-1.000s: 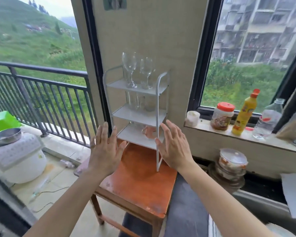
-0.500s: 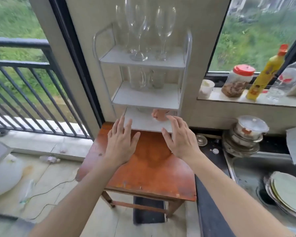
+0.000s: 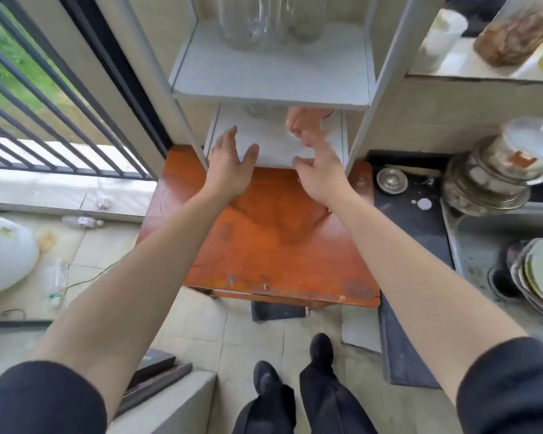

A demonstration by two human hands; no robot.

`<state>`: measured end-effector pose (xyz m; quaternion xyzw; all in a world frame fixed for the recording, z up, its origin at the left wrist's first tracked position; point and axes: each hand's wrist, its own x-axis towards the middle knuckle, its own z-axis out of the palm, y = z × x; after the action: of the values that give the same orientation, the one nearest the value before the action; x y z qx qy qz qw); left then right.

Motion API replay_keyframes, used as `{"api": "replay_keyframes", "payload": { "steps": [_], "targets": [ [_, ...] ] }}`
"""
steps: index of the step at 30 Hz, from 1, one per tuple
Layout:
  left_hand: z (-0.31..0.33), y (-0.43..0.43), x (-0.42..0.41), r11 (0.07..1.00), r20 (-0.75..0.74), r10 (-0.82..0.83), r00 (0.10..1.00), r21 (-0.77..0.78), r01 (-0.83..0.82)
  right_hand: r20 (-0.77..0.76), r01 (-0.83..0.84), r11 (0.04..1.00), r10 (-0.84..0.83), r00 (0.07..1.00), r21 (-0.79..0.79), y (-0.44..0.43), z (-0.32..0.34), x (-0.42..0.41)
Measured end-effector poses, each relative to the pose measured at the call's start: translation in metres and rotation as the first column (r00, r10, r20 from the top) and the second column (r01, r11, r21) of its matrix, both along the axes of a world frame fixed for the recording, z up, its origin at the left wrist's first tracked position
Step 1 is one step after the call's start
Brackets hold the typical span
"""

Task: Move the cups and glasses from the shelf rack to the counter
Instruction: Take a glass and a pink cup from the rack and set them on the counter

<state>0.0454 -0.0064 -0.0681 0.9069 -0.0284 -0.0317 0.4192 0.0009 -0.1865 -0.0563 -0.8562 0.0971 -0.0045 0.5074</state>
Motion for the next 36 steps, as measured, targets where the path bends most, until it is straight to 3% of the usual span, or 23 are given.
{"api": "replay_keyframes", "payload": {
  "steps": [3, 6, 12, 17, 23, 28, 32, 36],
  "targets": [
    [-0.003, -0.011, 0.028, 0.987, -0.108, 0.099, 0.989, -0.119, -0.112, -0.059, 0.027, 0.990, -0.020, 0.998, 0.135, 0.004, -0.011, 0.018],
    [0.000, -0.017, 0.051, 0.958, -0.119, 0.145, 0.982, -0.232, -0.170, -0.105, 0.031, 0.960, -0.002, 0.995, 0.280, 0.007, -0.016, 0.027],
    [0.013, -0.030, 0.067, 0.872, -0.109, 0.172, 0.979, -0.445, -0.203, -0.074, -0.008, 0.938, 0.035, 0.997, 0.346, 0.011, -0.018, 0.036],
    [0.018, -0.035, 0.062, 0.904, -0.092, 0.131, 0.987, -0.398, -0.157, -0.111, 0.041, 0.900, 0.008, 0.994, 0.434, 0.012, -0.008, 0.039],
    [0.031, -0.049, 0.060, 0.928, -0.088, 0.037, 0.995, -0.366, -0.066, -0.116, 0.120, 0.894, -0.077, 0.990, 0.431, 0.011, -0.001, 0.036],
    [0.029, -0.043, 0.036, 0.849, -0.192, 0.090, 0.977, -0.498, -0.176, -0.177, 0.203, 0.863, -0.135, 0.975, 0.463, 0.006, -0.003, 0.021],
    [0.028, -0.034, -0.009, 0.805, -0.271, 0.128, 0.954, -0.533, -0.259, -0.177, 0.256, 0.887, -0.201, 0.964, 0.386, 0.011, -0.004, -0.002],
    [0.021, -0.022, -0.071, 0.766, -0.259, 0.176, 0.950, -0.570, -0.298, -0.169, 0.325, 0.850, -0.279, 0.945, 0.415, 0.025, -0.005, -0.045]
  ]
}}
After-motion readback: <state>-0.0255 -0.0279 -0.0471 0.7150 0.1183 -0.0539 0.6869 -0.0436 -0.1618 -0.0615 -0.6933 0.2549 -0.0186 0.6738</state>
